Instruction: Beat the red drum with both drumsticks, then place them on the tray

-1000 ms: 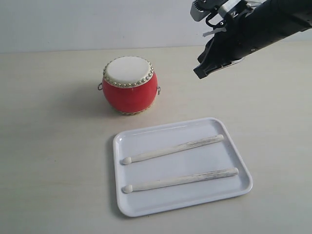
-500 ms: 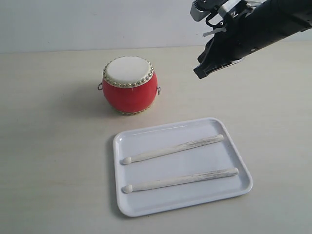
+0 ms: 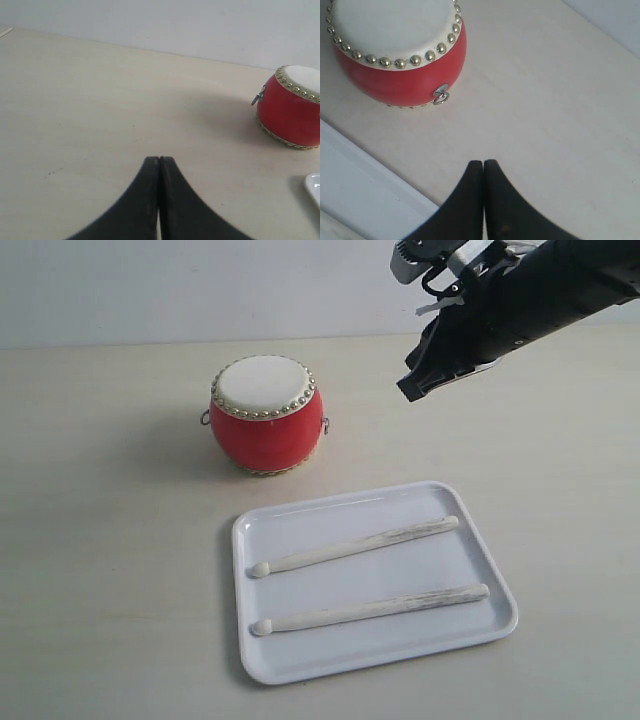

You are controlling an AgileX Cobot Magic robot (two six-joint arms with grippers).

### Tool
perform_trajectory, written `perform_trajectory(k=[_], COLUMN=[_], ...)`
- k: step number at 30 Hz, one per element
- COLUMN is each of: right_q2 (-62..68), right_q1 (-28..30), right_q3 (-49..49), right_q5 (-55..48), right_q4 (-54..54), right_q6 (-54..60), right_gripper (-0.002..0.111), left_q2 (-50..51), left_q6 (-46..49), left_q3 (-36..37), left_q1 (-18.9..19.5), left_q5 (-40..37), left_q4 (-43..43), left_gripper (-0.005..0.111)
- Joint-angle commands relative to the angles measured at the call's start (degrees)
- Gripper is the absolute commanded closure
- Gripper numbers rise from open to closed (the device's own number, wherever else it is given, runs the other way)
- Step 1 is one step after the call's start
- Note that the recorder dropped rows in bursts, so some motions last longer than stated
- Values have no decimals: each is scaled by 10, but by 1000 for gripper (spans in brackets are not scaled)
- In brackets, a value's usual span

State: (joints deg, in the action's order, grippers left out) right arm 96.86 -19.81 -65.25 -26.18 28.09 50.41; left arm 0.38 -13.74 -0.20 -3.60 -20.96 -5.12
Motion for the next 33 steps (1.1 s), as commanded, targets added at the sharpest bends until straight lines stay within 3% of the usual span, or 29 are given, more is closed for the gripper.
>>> perform_trajectory(k=[1, 14, 19, 26, 29, 33], right_q2=[0, -10, -69, -300, -455, -555], right_q1=[3, 3, 3, 29, 116, 163], right_q3=[-1, -1, 16, 257, 357, 405], right_q5=[6, 11, 36, 232, 251, 250], right_q4=[4, 4, 3, 6, 55, 50], right_q6=[5, -1, -118, -216, -314, -305], right_gripper=[108, 108, 108, 108, 108, 108], left_q2=[-4, -4, -4, -4, -4, -4], left_q6=[2, 2, 2, 2, 2, 2], left_q3=[2, 2, 2, 2, 2, 2], left_q1=[2, 2, 2, 2, 2, 2], left_q5=[1, 1, 1, 1, 1, 1], left_q4=[0, 0, -1, -1, -1, -1], left_gripper=[107, 107, 107, 107, 107, 107])
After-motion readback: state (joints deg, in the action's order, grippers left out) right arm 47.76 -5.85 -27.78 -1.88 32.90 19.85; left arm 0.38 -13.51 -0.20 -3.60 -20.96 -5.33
